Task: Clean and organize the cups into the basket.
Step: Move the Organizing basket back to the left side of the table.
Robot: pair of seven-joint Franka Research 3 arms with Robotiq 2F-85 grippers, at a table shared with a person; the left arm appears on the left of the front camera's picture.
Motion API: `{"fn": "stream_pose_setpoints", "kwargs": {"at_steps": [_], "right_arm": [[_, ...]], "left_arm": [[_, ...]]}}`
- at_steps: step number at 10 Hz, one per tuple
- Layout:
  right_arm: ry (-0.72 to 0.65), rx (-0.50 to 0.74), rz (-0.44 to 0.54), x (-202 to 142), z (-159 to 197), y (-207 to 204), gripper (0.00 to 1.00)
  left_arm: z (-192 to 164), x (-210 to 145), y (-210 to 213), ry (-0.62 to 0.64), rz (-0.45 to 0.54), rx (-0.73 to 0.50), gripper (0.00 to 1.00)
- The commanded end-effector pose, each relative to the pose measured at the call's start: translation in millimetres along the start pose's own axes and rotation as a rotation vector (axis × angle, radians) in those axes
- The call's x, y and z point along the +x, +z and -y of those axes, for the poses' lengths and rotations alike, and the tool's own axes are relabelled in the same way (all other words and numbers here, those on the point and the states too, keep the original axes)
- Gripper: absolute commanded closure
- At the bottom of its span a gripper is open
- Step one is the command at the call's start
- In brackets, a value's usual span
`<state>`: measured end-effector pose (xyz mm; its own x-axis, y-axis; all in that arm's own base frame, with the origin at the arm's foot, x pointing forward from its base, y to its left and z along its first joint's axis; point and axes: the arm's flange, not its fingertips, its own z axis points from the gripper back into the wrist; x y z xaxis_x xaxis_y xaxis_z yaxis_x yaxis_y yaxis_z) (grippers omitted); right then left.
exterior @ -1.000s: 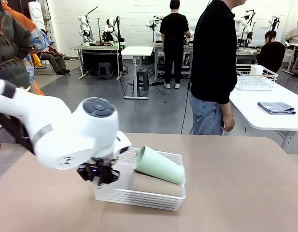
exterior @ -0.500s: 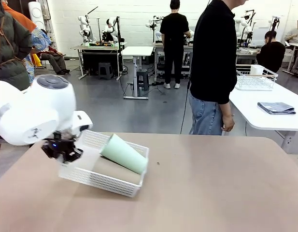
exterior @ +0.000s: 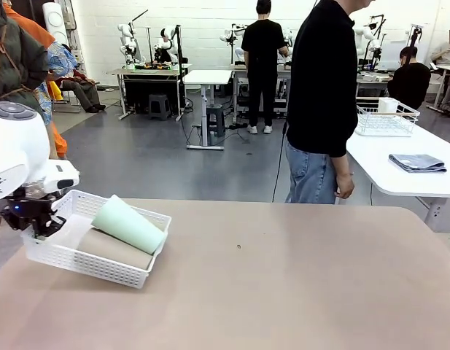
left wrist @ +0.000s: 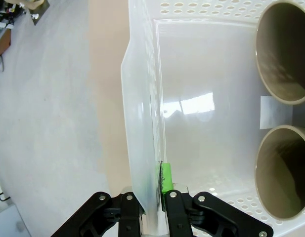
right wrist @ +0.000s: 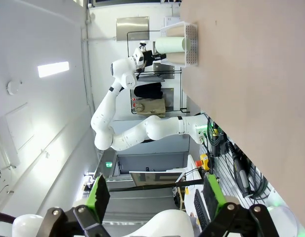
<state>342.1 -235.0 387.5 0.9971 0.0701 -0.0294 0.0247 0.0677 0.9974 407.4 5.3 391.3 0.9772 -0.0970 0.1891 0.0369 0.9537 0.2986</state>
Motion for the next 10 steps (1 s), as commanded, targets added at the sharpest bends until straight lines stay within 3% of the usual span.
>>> {"fn": "stream_pose_setpoints", "kwargs": {"at_steps": [1,2,7,10], "right_arm": [[-0.012,-0.002,0.003,0,-2,1,0.00],[-0.012,-0.002,0.003,0,-2,1,0.00],[-0.012,-0.002,0.003,0,-2,1,0.00],[-0.012,-0.002,0.003,0,-2,1,0.00]], "left_arm": [[-6,-60,-19,-0.035,0.017,0.000,0.94],[0,0,0,0.000,0.000,0.000,0.94],[0,0,0,0.000,0.000,0.000,0.94],[-29,-1,-22,-0.020,-0.031,0.028,0.94]]}}
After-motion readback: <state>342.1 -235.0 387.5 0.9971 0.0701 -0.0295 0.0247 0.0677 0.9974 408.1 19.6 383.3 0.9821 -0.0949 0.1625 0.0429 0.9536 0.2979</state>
